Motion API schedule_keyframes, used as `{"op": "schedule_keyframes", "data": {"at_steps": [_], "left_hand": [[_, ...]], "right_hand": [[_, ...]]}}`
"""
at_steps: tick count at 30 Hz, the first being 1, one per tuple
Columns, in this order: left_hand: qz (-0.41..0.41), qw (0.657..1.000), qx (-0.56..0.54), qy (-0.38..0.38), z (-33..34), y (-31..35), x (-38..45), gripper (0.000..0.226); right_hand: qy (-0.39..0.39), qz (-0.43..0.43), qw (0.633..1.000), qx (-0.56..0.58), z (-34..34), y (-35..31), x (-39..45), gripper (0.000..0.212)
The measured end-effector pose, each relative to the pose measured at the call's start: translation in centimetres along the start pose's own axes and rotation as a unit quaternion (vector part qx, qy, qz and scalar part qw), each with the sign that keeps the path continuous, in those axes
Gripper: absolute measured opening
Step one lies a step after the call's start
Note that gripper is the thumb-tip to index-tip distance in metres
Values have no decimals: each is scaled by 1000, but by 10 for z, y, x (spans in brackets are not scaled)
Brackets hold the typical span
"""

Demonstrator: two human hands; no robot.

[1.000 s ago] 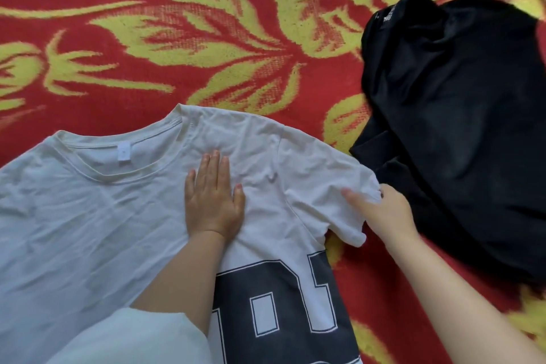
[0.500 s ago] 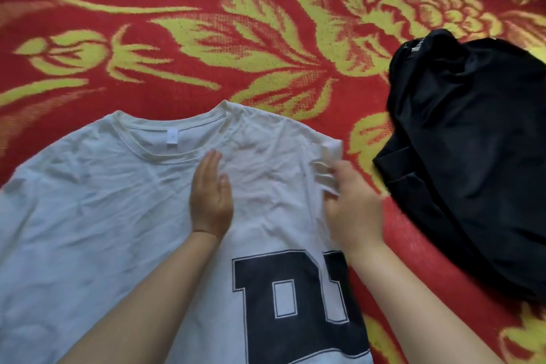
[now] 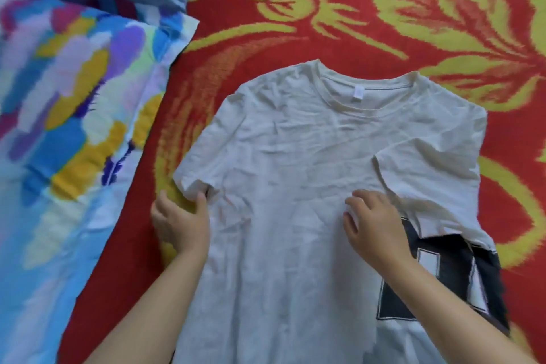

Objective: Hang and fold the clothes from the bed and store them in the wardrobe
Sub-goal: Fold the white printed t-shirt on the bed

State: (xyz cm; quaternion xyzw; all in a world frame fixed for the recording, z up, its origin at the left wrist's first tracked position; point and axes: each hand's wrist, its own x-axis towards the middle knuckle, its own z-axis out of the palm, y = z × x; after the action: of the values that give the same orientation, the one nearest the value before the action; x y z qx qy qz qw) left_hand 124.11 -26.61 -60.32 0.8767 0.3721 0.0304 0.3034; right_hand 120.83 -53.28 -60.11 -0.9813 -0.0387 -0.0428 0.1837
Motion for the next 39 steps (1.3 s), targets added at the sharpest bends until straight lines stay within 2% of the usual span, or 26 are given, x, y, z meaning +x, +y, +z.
{"op": "schedule_keyframes", "data": {"at_steps": [1, 2, 4, 7, 8, 10, 12, 15, 18, 20, 22, 25, 27, 29, 32, 35, 39], "left_hand": [[-68, 998, -6, -16, -8, -6, 11, 61], [-97, 994, -20, -43, -12, -8, 19, 59], [-106, 987, -59, -103, -17, -1, 33, 50], [-150, 968, -105, -172, -18, 19, 49, 41], [-179, 954, -146, -190, -18, 23, 54, 33], [-217, 927, -232, -201, -16, 28, 63, 33], [-200, 905, -312, -210, -21, 32, 73, 31], [-171, 844, -437, -262, -32, 36, 91, 14], [-179, 810, -483, -280, -35, 37, 102, 23], [-230, 789, -478, -309, -32, 32, 103, 21], [-289, 778, -424, -362, -31, 25, 101, 22], [-263, 817, -212, -468, -33, 21, 103, 43], [-253, 809, -170, -503, -33, 23, 104, 43], [-246, 796, -268, -484, -32, 26, 105, 34], [-236, 748, -464, -413, -30, 31, 104, 28], [-237, 752, -523, -323, -23, 31, 104, 23], [-263, 722, -580, -271, -15, 33, 105, 27]], "right_hand": [[10, -17, 1000, 9, 9, -14, 3, 24], [17, -36, 999, 11, 16, -26, 6, 24], [14, -72, 997, -5, 30, -45, 11, 28], [-48, -70, 993, -77, 48, -61, 21, 41], [-68, -66, 991, -98, 54, -65, 24, 45], [-98, -60, 986, -123, 60, -69, 29, 51], [-100, -62, 984, -134, 64, -74, 38, 53], [-117, -59, 982, -137, 74, -83, 54, 53], [-105, -40, 984, -140, 89, -83, 54, 49], [-98, -23, 987, -126, 93, -81, 52, 52], [-105, -13, 987, -119, 92, -80, 51, 56], [-121, -16, 986, -117, 90, -80, 53, 57], [-111, -22, 987, -117, 93, -76, 53, 57], [-85, -31, 989, -121, 97, -74, 51, 54], [-72, -34, 989, -127, 100, -73, 52, 51], [-83, -25, 989, -118, 100, -75, 52, 57], [-75, -34, 991, -106, 102, -73, 51, 57]]}}
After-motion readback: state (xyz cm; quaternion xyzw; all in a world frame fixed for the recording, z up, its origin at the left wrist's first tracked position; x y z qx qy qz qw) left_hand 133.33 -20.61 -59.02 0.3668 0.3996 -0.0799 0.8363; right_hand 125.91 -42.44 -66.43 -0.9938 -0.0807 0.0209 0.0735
